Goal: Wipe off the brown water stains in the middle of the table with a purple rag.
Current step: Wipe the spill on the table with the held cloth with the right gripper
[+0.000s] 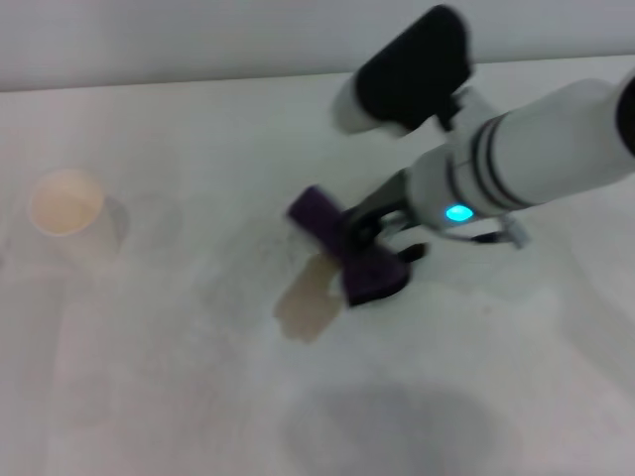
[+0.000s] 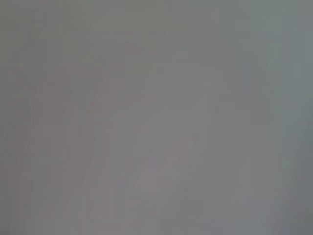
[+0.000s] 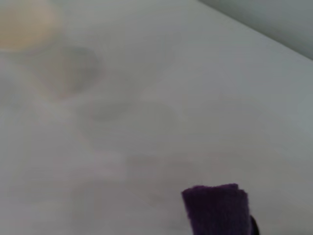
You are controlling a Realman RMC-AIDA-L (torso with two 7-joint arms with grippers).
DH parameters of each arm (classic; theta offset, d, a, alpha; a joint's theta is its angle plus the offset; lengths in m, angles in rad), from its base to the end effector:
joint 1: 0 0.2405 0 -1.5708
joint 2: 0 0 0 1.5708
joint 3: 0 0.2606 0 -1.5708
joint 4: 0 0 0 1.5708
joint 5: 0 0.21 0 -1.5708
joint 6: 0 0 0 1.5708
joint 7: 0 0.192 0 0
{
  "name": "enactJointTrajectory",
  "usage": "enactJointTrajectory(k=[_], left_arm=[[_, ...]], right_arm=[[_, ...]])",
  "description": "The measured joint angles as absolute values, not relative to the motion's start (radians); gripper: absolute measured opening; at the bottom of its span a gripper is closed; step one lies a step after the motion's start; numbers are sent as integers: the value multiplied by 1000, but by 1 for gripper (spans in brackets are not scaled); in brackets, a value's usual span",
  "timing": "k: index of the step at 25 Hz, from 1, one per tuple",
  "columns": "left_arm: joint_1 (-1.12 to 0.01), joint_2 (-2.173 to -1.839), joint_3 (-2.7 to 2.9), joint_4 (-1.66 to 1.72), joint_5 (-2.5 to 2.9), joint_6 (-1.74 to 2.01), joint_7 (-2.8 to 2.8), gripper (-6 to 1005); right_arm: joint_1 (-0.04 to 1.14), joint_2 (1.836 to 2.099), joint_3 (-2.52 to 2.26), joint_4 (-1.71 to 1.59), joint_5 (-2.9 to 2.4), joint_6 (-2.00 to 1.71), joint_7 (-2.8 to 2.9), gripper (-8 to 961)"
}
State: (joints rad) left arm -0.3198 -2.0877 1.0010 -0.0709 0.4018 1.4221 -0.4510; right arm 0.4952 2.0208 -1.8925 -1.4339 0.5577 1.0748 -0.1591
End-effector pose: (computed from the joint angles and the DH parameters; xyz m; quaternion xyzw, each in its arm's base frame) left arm -0.3778 0.3070 0.0075 -0.6161 -0.3225 -0.3670 0.6179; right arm 0.1729 0.3621 -0.1083 -0.9110 0.3105 -0.0923 0.2552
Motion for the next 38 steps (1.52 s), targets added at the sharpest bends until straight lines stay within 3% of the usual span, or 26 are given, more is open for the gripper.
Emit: enactJointTrajectory(k=[20, 30, 38], left_arm=[[-347, -2085, 999, -45, 396, 1429, -540, 876], [-342, -2083, 999, -43, 381, 1424, -542, 876], [-344, -2083, 997, -43, 336, 1422, -538, 877]], right_arm=[[545, 2015, -1948, -1105, 756, 787, -312, 93], [542, 2017, -1816, -1103, 583, 767, -300, 92], [592, 2023, -1994, -1110, 809, 788, -376, 92]])
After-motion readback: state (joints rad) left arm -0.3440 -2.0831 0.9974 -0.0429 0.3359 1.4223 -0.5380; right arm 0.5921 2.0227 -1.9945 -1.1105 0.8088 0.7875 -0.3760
